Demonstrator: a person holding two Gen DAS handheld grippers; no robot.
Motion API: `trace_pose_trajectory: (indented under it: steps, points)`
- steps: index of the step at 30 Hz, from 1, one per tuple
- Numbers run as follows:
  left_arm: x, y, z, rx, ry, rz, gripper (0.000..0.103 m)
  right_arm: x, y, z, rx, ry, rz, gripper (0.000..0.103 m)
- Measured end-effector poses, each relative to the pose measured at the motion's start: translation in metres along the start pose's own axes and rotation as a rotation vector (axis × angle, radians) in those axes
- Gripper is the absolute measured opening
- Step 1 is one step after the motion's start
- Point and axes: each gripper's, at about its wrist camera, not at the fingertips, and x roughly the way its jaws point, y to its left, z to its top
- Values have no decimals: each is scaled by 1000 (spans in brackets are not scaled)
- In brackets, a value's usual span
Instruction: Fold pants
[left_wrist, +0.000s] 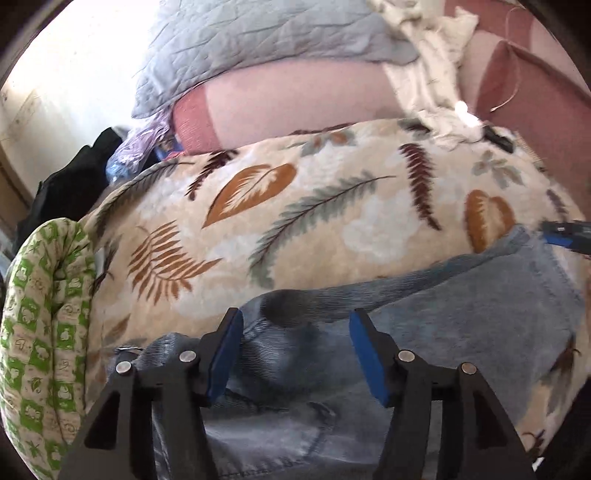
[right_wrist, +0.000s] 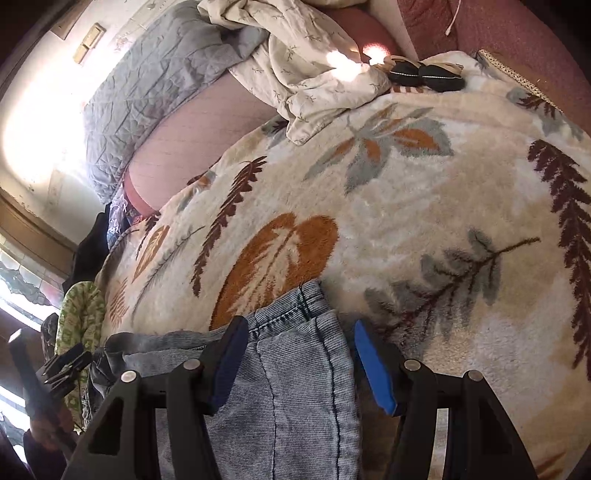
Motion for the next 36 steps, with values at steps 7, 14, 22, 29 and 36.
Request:
trace_pose_trajectory:
  steps: [7, 14, 22, 29, 36]
  points:
    - [-13, 19, -30, -67, 3, -31, 61, 19, 4, 1, -55, 48, -51, 41]
    - [-15, 75, -76, -193, 33, 106, 61, 5, 19, 6, -112, -53, -107, 19]
    - [-6, 115, -121, -345, 65, 153, 61, -6, 12, 18, -33, -166, -131, 4]
    - [-12, 107, -135, -365, 25, 195, 61, 1, 18, 14, -72, -122, -132, 8]
    - [-47, 103, -161, -473, -101, 180, 61, 3, 120, -26, -359, -49, 166, 8]
